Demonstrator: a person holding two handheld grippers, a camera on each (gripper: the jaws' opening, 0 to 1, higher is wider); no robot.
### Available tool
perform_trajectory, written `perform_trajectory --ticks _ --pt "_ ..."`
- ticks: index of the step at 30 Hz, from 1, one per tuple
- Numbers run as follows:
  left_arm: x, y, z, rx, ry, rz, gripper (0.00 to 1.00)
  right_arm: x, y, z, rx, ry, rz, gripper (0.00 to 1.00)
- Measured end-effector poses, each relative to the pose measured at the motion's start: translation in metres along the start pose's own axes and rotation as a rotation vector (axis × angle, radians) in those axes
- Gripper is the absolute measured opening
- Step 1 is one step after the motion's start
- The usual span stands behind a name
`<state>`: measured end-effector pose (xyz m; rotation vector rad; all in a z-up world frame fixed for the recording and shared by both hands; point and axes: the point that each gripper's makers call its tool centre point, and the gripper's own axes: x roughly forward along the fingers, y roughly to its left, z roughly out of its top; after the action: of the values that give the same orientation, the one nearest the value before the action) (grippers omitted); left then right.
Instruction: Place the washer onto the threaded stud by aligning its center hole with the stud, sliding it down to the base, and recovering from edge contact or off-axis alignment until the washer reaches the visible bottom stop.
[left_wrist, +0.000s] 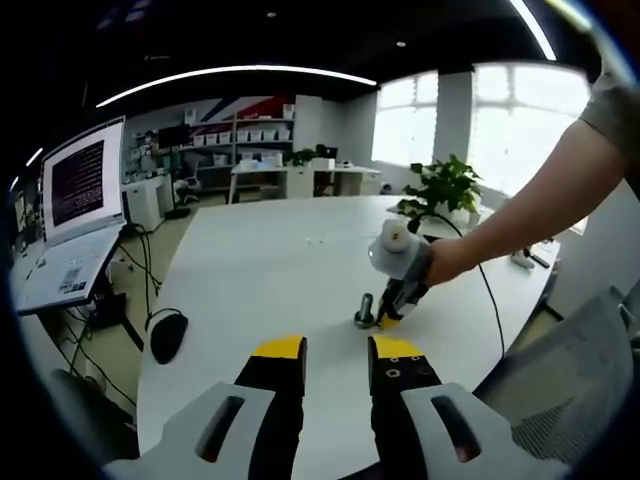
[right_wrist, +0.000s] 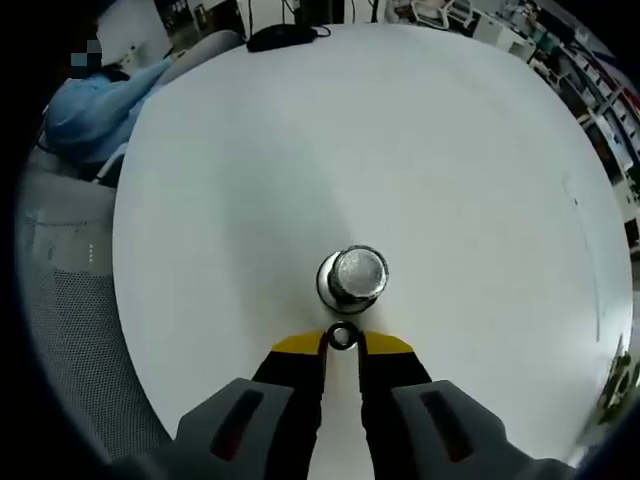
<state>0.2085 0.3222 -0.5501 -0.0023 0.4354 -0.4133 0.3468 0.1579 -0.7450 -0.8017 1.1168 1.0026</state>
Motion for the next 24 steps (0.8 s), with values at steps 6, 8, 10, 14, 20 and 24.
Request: perform_trajectory --ticks 6,8,10,14,20,24 --pt "0.0001 -0.0001 0.0000 -0.001 0.002 -0.002 0.22 -0.0002 -0.0004 -0.0002 0.025 0.000 -0.010 0.14" --pt "0.0003 -0.0008 -0.0004 0.000 0.004 -0.003 0.22 -0.0012 0.0001 -0.0004 0.044 -0.013 -0.015 0.14" --pt "0.0002 -0.0013 -0.0005 0.000 0.006 -0.004 0.22 -0.0013 -0.0010 -0.0007 0.085 -0.045 -0.013 0.14" --pt "0.0006 -0.0015 -0.0007 -0.001 0.008 -0.006 0.22 -0.0018 -0.0002 -0.0016 0.092 -0.083 -0.027 0.14" --pt "0.0007 -0.0019 -0.0012 0.001 0.010 -0.007 0.22 -0.0017 -0.0008 -0.0017 0.097 -0.109 -0.040 0.14" --pt "0.0009 -0.0017 -0.0015 0.006 0.010 -0.007 0.22 -0.0015 -0.0004 -0.0014 0.089 -0.106 -0.041 0.14"
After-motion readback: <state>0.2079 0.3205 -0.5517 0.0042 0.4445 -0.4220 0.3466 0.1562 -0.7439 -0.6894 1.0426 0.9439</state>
